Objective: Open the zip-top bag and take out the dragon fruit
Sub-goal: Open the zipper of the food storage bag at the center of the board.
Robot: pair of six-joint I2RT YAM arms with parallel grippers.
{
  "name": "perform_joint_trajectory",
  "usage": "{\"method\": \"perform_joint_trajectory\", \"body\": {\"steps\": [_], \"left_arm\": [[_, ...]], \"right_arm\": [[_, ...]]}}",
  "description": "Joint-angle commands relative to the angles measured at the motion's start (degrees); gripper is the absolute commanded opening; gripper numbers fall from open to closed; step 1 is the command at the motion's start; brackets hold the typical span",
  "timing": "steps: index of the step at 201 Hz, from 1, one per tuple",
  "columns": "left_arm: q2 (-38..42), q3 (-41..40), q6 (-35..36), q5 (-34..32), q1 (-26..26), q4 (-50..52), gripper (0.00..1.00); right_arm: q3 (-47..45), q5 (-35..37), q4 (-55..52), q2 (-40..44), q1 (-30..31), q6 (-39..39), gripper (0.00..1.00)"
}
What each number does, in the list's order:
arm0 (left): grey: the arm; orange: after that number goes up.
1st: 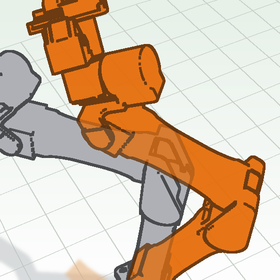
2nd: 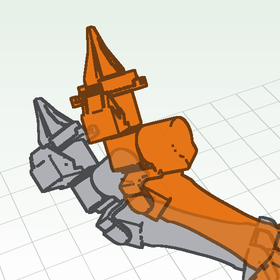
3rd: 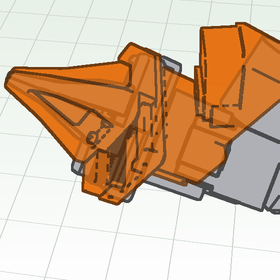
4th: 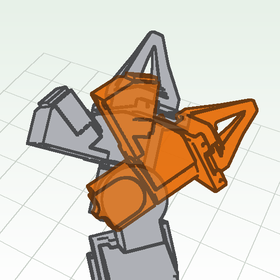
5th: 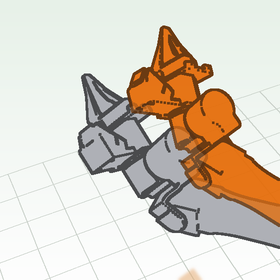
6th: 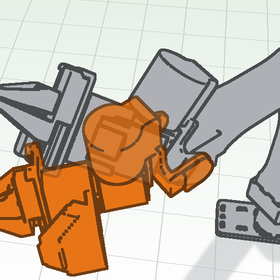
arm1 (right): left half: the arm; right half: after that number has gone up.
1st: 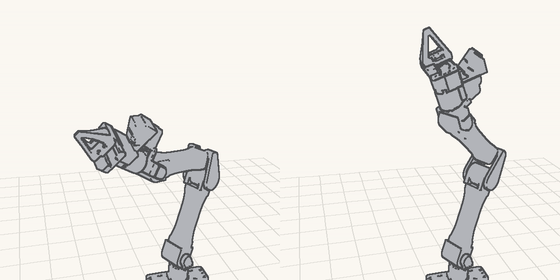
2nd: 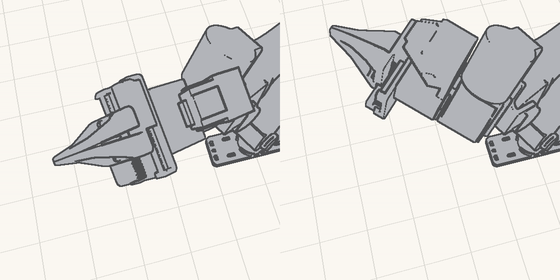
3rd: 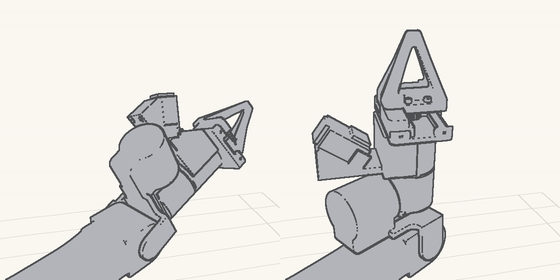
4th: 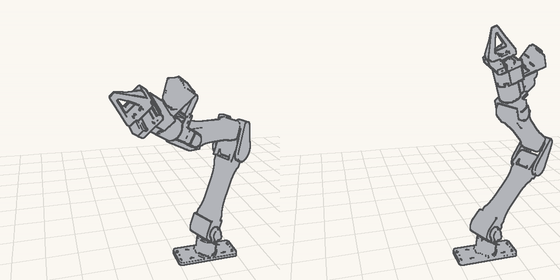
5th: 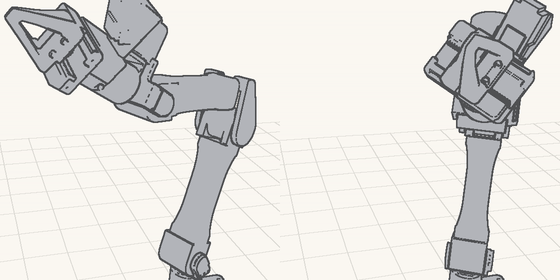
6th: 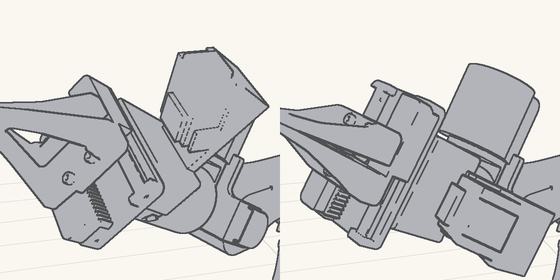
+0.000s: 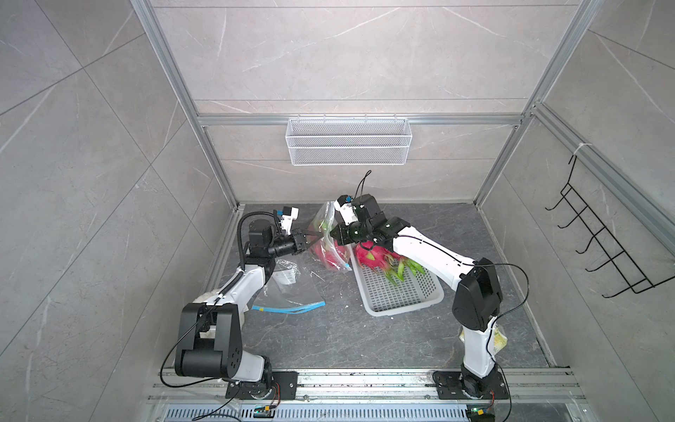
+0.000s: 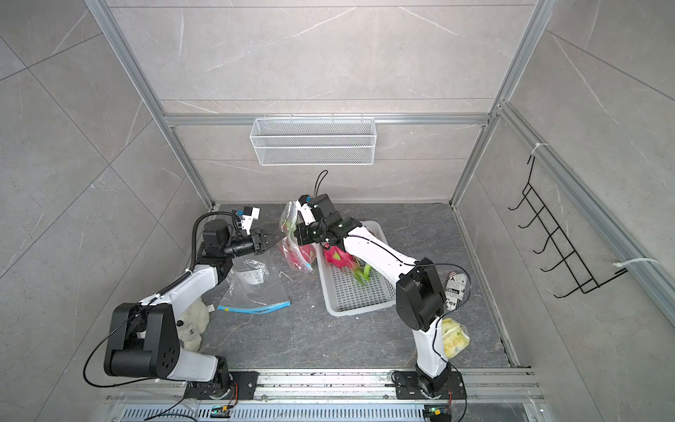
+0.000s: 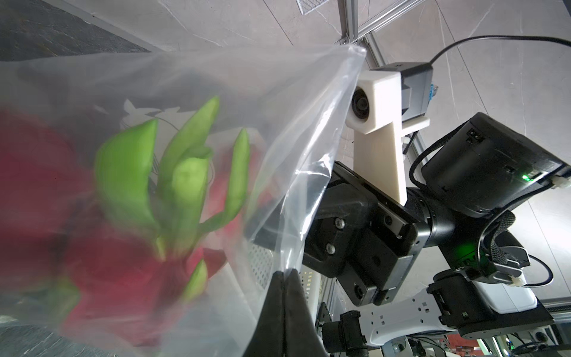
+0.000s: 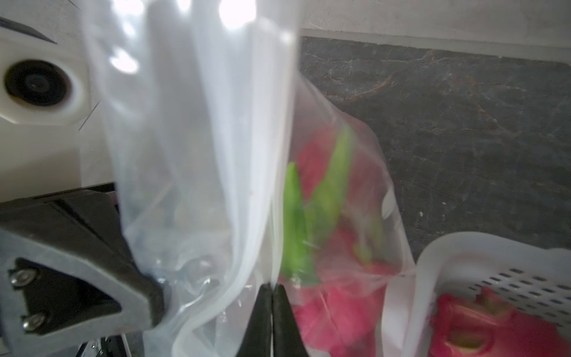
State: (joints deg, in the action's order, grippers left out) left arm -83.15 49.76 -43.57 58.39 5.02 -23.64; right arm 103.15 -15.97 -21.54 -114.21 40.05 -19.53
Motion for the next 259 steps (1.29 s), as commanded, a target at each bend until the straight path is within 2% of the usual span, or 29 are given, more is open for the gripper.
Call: {"method": "perform_joint_trajectory", "body": {"steps": [1, 47, 90, 128, 150, 163, 189, 209, 245, 259], "left_arm": [[-0.1, 0.9, 0.3, 0.6, 0.2, -2.4, 0.00], [-0.4, 1.0, 0.3, 0.9, 0.2, -2.5, 0.00], [0.4, 0.3, 0.6, 0.2, 0.3, -2.4, 0.00], [0.4, 0.4, 0.4, 0.2, 0.3, -2.3, 0.00], [0.3, 0.5, 0.4, 0.2, 0.5, -2.3, 0.00], [0.1, 0.6, 0.2, 0.2, 0.7, -2.4, 0.00], [0.2, 0.7, 0.2, 0.3, 1.0, -2.4, 0.00], [0.3, 0.9, 0.2, 0.4, 1.0, -2.4, 0.00], [0.3, 0.9, 0.3, 0.8, 1.0, -2.5, 0.00], [0.3, 0.9, 0.3, 1.1, 1.0, -2.7, 0.00]], "right_arm": [[-2.2, 2.6, -0.3, 3.9, -0.1, 0.3, 0.00], [-5.1, 6.1, -1.3, 7.9, -0.8, 1.4, 0.00], [-5.1, 19.2, -8.4, 10.8, -1.5, 4.3, 0.00], [-5.8, 24.9, -9.6, 13.6, -1.5, 4.0, 0.00], [-5.9, 24.3, -8.5, 14.0, -1.2, 3.5, 0.00], [-4.2, 21.5, -9.2, 13.4, -0.8, 3.7, 0.00], [-1.8, 13.7, -8.9, 14.2, 0.9, 4.4, 0.17], [-0.7, 9.7, -8.8, 14.7, 1.8, 3.5, 0.22], [-1.1, 9.4, -7.4, 15.6, 3.7, 2.6, 0.25], [-1.9, 7.0, -5.4, 15.1, 4.2, 1.6, 0.22]]}}
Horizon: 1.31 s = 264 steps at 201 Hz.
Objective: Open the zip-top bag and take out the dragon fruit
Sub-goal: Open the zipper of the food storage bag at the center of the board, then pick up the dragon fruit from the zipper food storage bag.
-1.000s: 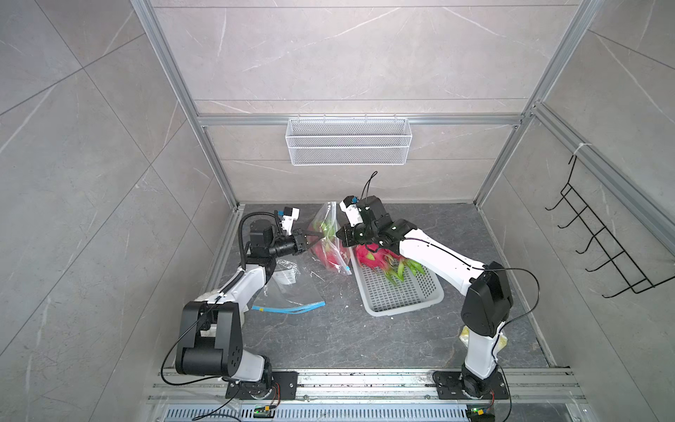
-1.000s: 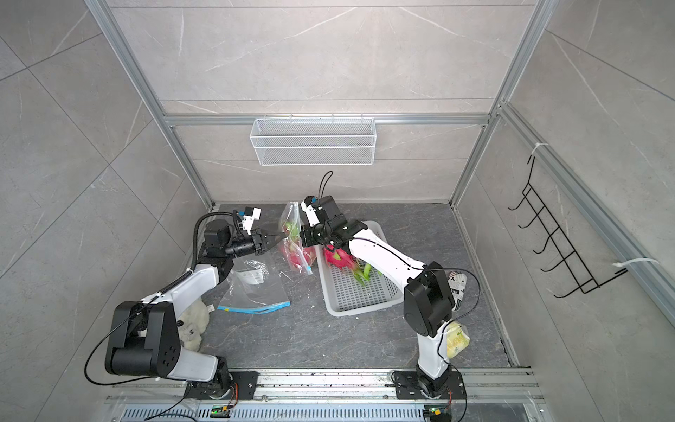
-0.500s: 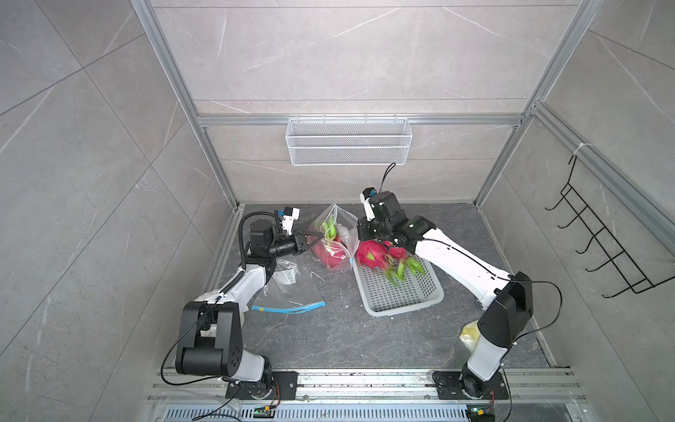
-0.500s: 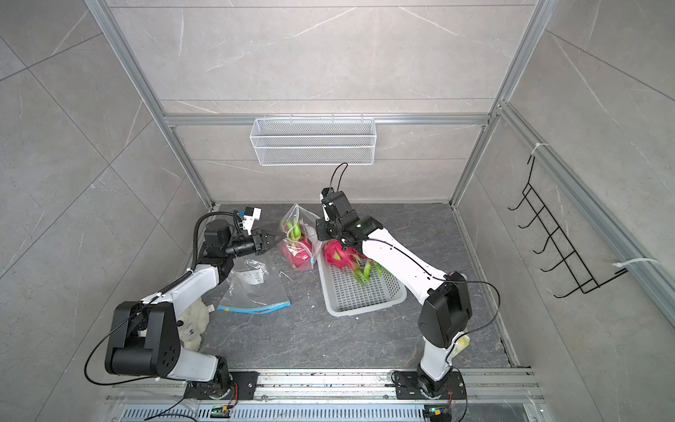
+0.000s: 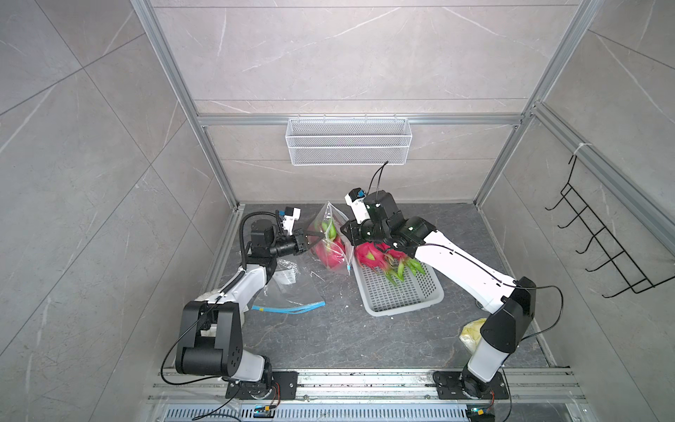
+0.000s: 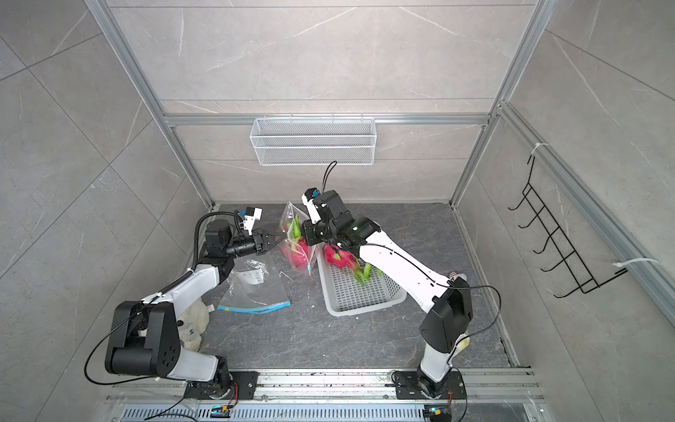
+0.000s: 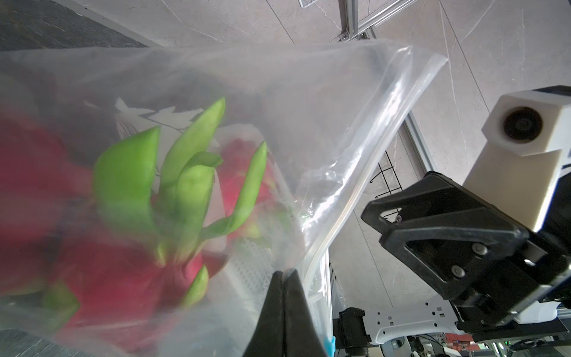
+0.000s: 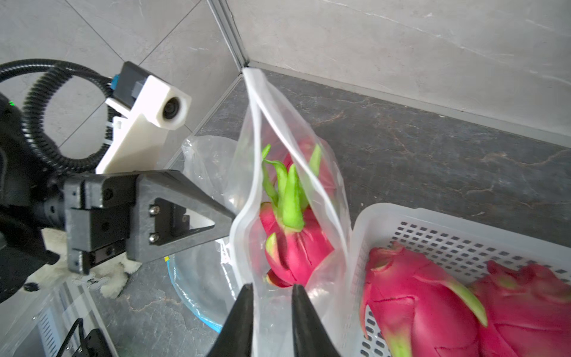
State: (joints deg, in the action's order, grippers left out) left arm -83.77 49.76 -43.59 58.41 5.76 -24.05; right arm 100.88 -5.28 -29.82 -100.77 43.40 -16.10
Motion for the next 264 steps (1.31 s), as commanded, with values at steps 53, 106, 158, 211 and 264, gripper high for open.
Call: {"method": "perform_joint_trajectory", "body": {"steps": [53, 106, 158, 211, 264], "left_arm": [[1.4, 0.7, -0.1, 1.9, 0.3, -3.1, 0.00], [2.0, 0.8, 0.3, 2.2, 0.3, -2.9, 0.00], [2.1, 0.7, -0.4, 2.6, 0.3, -3.8, 0.00], [2.8, 0.2, -0.8, 2.5, 0.3, -4.4, 0.00], [2.0, -0.2, -2.8, 2.8, 0.4, -6.8, 0.00]], "right_arm": [[5.6, 1.4, 0.8, -7.3, 0.8, -2.6, 0.10], [8.8, 3.3, -0.8, -12.9, 0.6, -2.2, 0.14], [11.4, 2.1, -3.0, -16.6, 0.6, -3.0, 0.43], [16.6, 5.9, -6.9, -21.4, 0.6, -2.3, 0.52], [28.7, 3.9, -10.9, -30.9, 0.6, -1.7, 0.57]]}}
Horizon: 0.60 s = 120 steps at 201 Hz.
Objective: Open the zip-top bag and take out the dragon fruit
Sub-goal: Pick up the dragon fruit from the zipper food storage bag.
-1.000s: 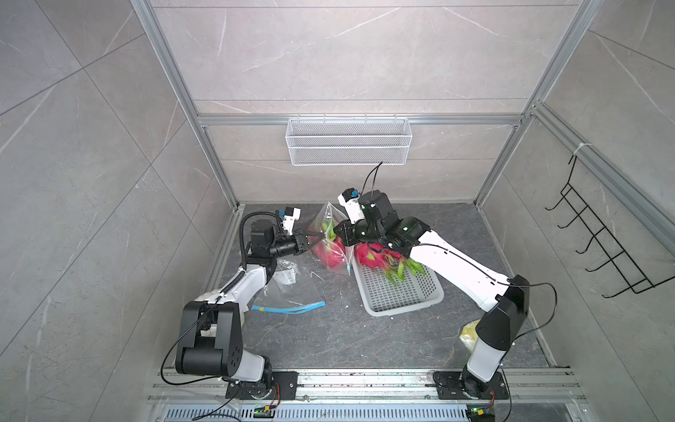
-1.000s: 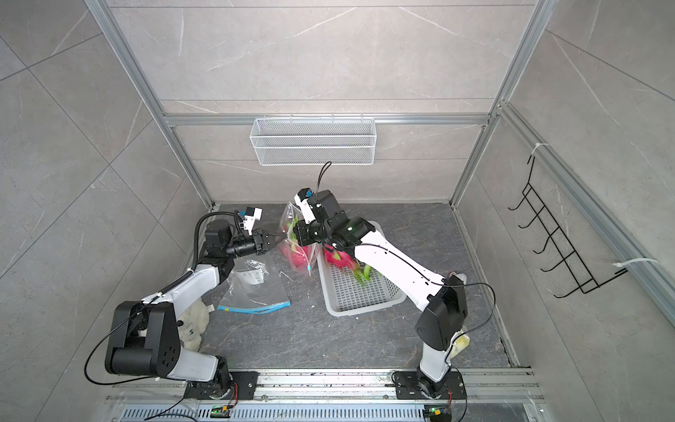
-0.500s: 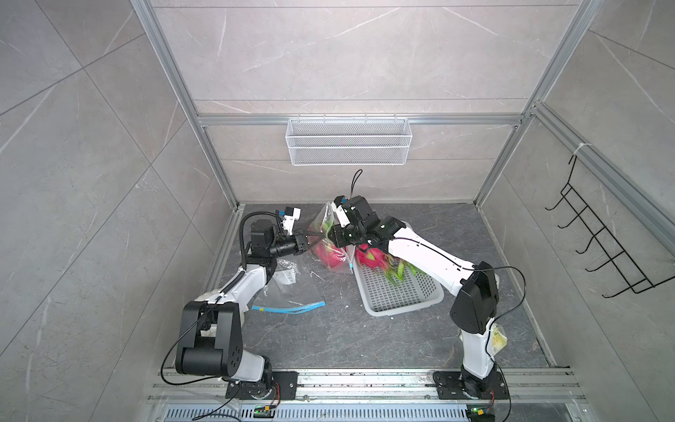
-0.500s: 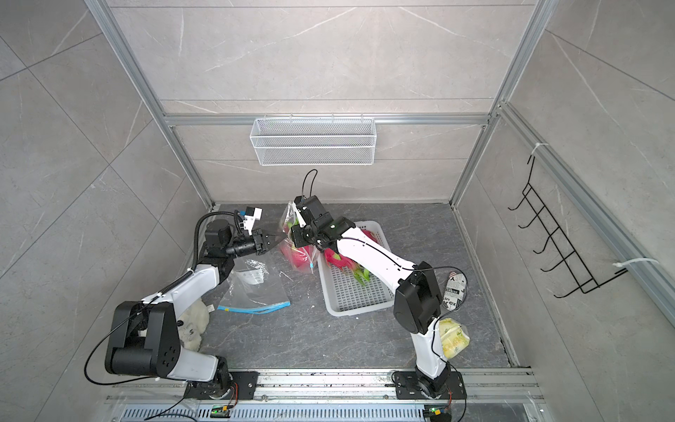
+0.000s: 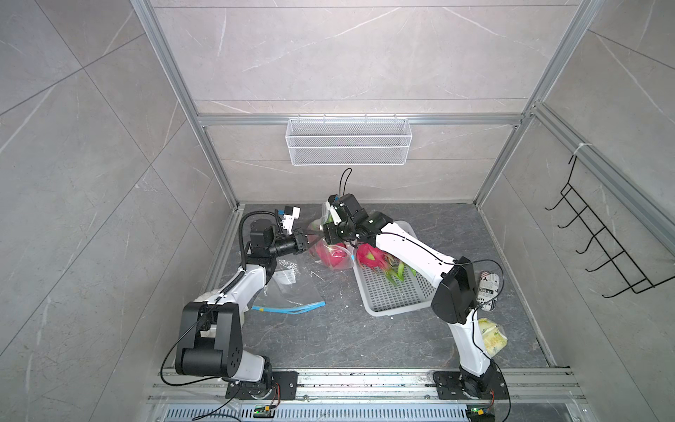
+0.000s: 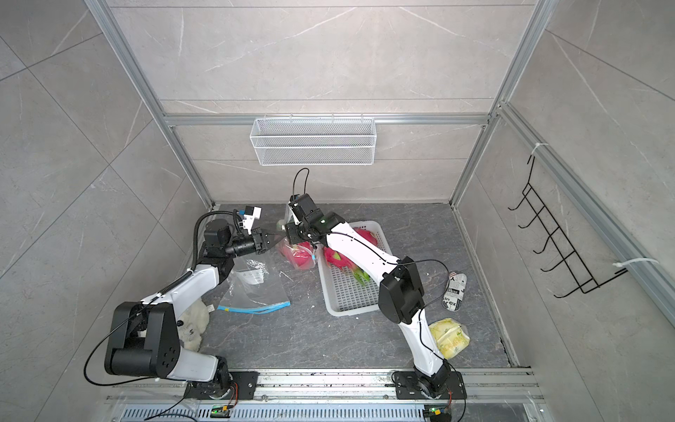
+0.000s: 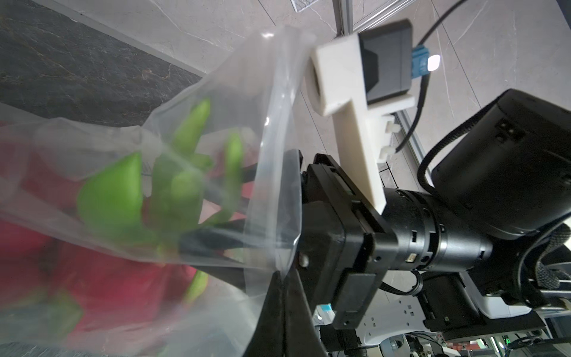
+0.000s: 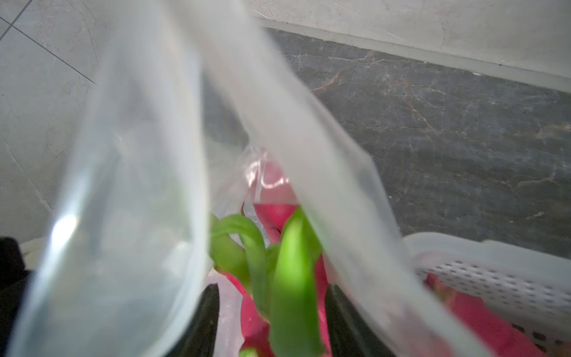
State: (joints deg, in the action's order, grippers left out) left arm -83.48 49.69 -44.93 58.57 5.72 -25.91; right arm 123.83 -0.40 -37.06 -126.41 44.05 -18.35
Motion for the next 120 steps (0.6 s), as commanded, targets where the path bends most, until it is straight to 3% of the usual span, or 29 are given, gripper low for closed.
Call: {"method": "perform_joint_trajectory", "body": {"steps": [1, 39, 70, 82, 104, 120], "left_arm": [[1.7, -0.1, -1.4, 2.7, 0.4, -5.0, 0.00], [1.8, 0.0, -1.5, 2.7, 0.4, -5.1, 0.00], [1.4, -0.2, -1.5, 2.0, 0.4, -5.1, 0.00], [1.2, -0.1, -1.7, 1.8, 0.4, -5.4, 0.00], [1.0, -0.3, -1.9, 1.3, 0.4, -5.4, 0.00], [1.2, -0.5, -2.1, 0.9, 0.4, -5.4, 0.00]], "right_arm": [[6.0, -1.1, -3.7, -5.4, 0.0, 0.5, 0.57], [16.8, -0.5, -11.0, -13.4, 0.2, 0.9, 0.52], [13.8, -0.9, -11.1, -11.5, 0.7, 1.2, 0.48], [10.6, -1.0, -9.6, -9.5, 0.9, 1.1, 0.36], [5.3, -1.4, -7.2, -5.6, 0.9, 0.3, 0.00], [2.0, -1.4, -5.5, -2.1, 0.9, 0.4, 0.00]]}}
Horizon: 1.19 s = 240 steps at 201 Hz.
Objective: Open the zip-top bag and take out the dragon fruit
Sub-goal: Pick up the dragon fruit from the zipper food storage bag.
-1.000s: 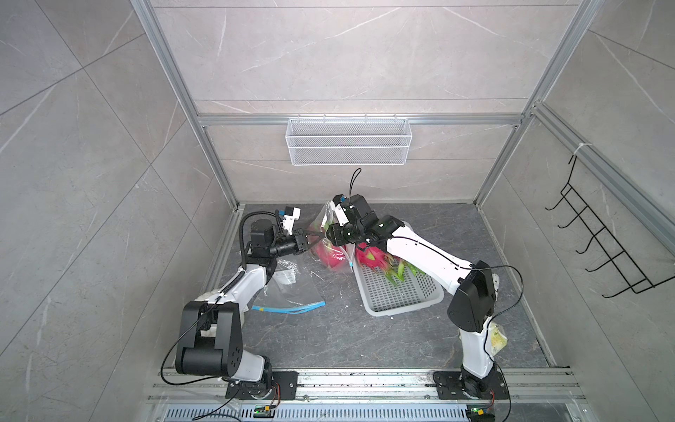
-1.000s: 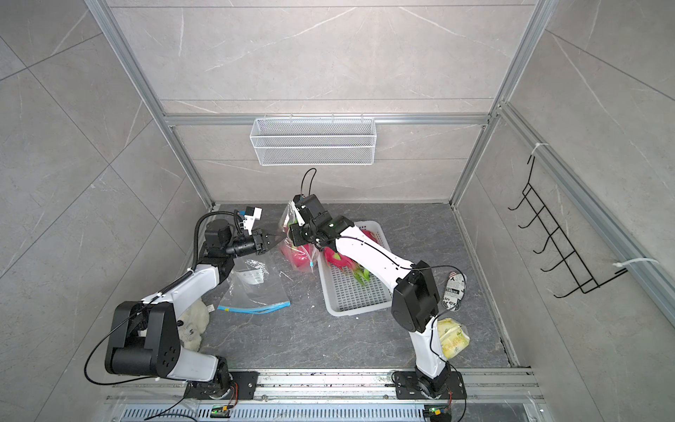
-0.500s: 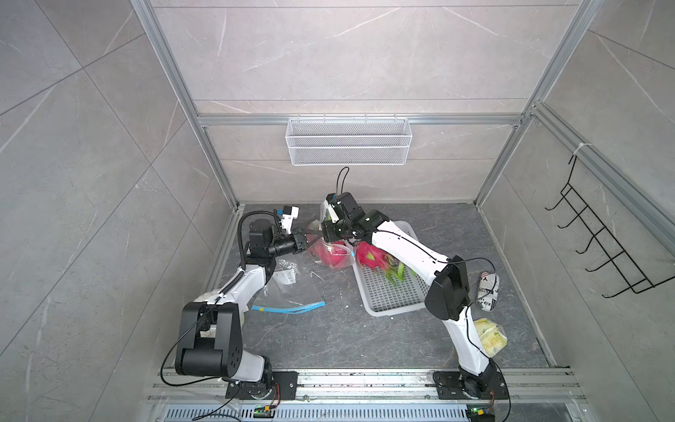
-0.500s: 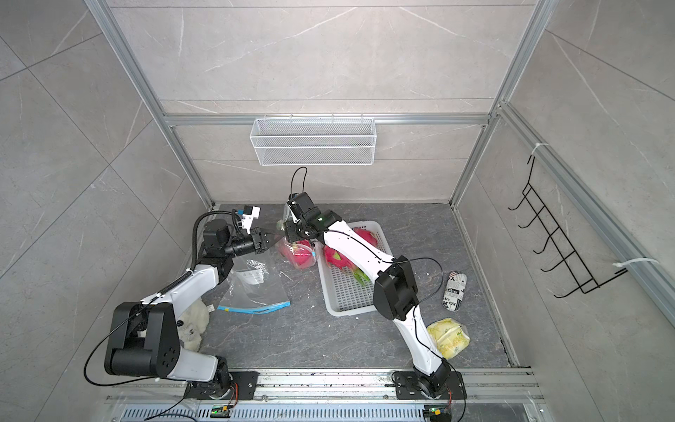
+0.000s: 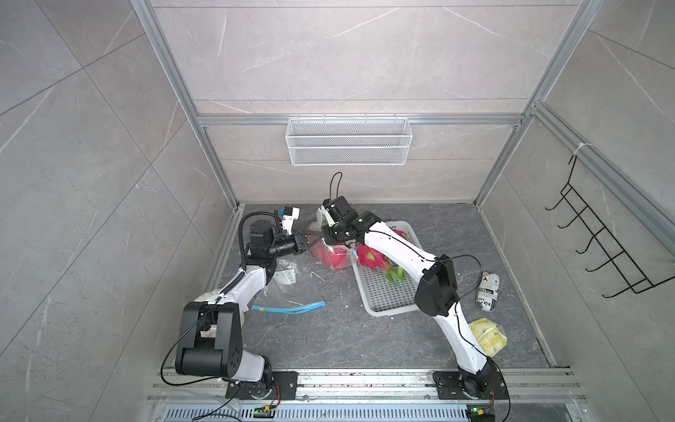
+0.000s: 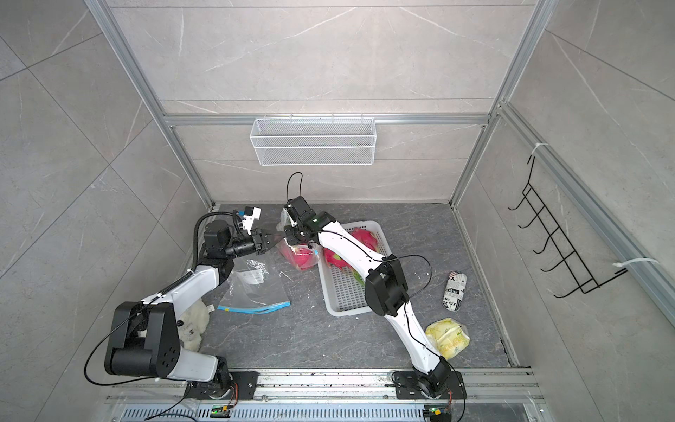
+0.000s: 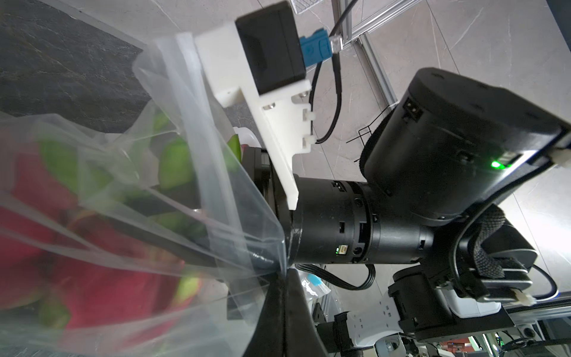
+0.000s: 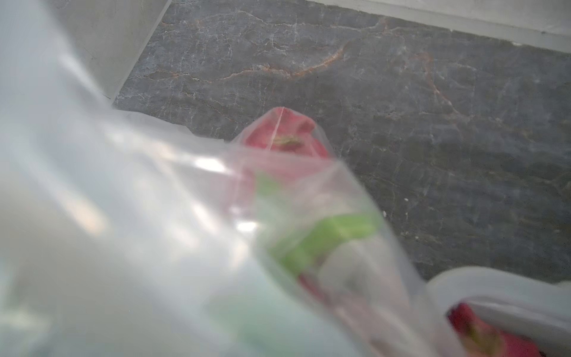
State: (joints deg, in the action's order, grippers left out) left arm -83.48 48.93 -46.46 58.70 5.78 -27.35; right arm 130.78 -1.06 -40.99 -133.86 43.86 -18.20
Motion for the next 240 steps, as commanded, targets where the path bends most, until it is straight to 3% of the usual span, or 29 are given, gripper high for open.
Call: {"method": "perform_joint_trajectory", "body": {"steps": [1, 41, 70, 114, 156, 240], "left_arm": [[1.2, 0.2, -0.6, 0.7, 0.4, -3.9, 0.00], [1.2, 0.5, -0.7, -1.8, 0.3, -2.9, 0.00], [0.1, 0.8, -2.9, -3.0, 0.3, -4.7, 0.00], [-0.4, 0.9, -5.0, -2.7, 0.3, -6.7, 0.00], [-0.3, 0.4, -5.3, -1.6, 0.5, -6.5, 0.00], [-0.9, 0.8, -4.6, -0.2, 0.5, -5.7, 0.00]], "right_arm": [[-5.2, -0.8, -1.5, 5.6, 1.1, 0.3, 0.00], [-18.5, -0.5, 7.2, 18.6, 1.1, 0.6, 0.00], [-30.8, -5.8, 17.6, 28.1, 1.1, 1.3, 0.00], [-40.6, -7.3, 27.3, 34.1, 1.1, 3.1, 0.00], [-40.5, -8.5, 37.2, 34.1, 1.1, 4.0, 0.00], [-31.2, -1.3, 37.6, 34.1, 1.1, 8.7, 0.00]]}}
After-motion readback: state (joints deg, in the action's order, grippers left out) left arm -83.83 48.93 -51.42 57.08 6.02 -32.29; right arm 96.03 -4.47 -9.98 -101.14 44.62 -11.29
